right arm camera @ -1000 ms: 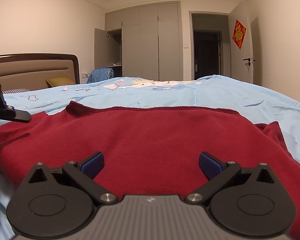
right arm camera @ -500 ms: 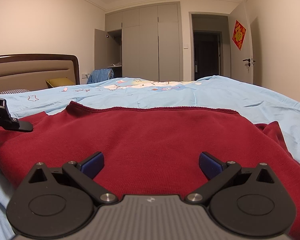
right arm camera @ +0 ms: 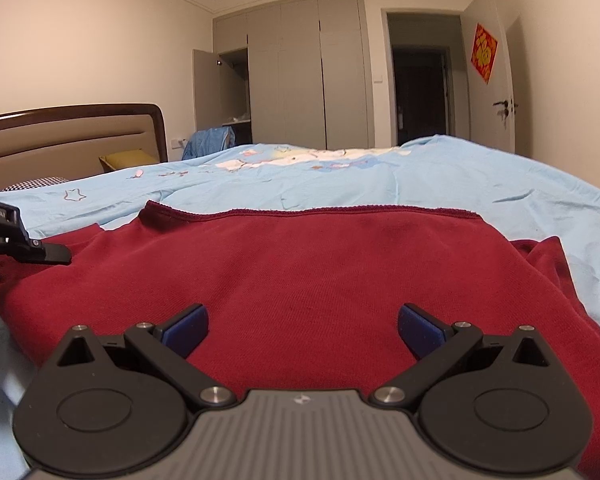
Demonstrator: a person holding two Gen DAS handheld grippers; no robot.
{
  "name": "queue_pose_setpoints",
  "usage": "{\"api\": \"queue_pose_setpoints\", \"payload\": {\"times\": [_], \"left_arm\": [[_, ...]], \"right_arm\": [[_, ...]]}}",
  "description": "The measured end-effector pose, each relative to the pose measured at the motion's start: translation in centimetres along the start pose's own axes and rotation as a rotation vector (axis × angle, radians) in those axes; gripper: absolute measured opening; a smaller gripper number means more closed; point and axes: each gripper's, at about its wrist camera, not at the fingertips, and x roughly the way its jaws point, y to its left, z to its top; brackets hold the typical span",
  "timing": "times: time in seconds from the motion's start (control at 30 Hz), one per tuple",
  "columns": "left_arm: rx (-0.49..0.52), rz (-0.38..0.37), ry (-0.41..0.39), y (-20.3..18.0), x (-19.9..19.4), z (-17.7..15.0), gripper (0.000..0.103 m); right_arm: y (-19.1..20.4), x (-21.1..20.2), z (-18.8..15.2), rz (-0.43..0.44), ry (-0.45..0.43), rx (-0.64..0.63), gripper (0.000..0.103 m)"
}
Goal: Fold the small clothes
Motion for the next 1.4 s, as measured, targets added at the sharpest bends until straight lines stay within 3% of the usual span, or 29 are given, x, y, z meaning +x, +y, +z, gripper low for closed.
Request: {"api": "queue_pose_setpoints", "payload": {"times": [0.03,0.23,0.43,0.67,0.87,1.07,1.23,1.4], "left_arm": [[0.028,0.007,-0.007,-0.4,-0.1,0.2,0.018],[0.177,-0.035,-0.037,-3.4,-0.6,1.6,0.015],[0.343,-0.137,-0.050,-8.9,-0.9,2.6,0.015],[0.539,-0.323,0.029,-17.1,-0.6,1.1,0.014],[0.746,-0.450,0.151,-22.7,0.0,-4.2,0.014],[0.900,-0.465,0.267,-24.1,0.9,-9.5,0.018],[0.863,-0.497,0.287,-22.3,1.1,-9.2,0.031],[0.869,-0.533,0.278,-21.8,0.1,-9.4,0.047]], "right_arm": [[-0.3,-0.4,0.3,-0.001,0.010,0.009,0.103],[-2.8,-3.9,2.1,-0.066,0.004,0.087,0.103],[-7.6,-8.6,3.4,-0.195,-0.079,0.192,0.103],[-13.4,-12.1,3.8,-0.418,-0.109,0.278,0.103],[-16.3,-13.8,2.7,-0.515,-0.100,0.349,0.103],[-17.4,-14.2,1.9,-0.540,-0.080,0.362,0.103],[-17.2,-14.3,1.6,-0.526,-0.068,0.370,0.103],[-17.1,-13.9,1.5,-0.459,-0.061,0.381,0.103]]}}
